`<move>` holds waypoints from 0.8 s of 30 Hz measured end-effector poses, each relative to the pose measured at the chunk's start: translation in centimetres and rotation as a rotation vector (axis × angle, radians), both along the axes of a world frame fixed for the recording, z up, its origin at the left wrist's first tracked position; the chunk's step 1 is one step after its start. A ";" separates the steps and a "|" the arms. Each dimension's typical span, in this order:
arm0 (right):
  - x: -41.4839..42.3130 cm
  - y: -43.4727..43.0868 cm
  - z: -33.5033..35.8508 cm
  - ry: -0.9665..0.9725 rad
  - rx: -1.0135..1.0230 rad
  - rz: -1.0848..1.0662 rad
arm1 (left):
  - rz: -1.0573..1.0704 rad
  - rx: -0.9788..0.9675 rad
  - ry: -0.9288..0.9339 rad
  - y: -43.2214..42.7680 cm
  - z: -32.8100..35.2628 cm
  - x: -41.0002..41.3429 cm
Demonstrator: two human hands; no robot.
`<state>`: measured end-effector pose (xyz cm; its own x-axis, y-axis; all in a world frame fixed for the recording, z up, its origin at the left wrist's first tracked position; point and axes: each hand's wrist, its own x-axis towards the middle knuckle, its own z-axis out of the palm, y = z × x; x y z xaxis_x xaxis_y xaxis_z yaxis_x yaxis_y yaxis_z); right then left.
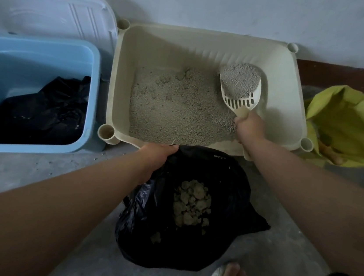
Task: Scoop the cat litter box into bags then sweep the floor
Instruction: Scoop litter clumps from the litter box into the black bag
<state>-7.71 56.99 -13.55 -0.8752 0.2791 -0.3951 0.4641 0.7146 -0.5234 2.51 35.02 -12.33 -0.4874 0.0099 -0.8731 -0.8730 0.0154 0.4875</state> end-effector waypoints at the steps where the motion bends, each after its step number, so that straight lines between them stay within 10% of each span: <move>1: 0.0 0.0 0.1 -0.005 -0.003 0.000 | -0.001 0.001 -0.002 0.1 0.1 0.0; 24: 0.8 0.6 1.6 0.090 0.055 0.007 | -0.007 -0.040 0.045 1.0 1.5 1.1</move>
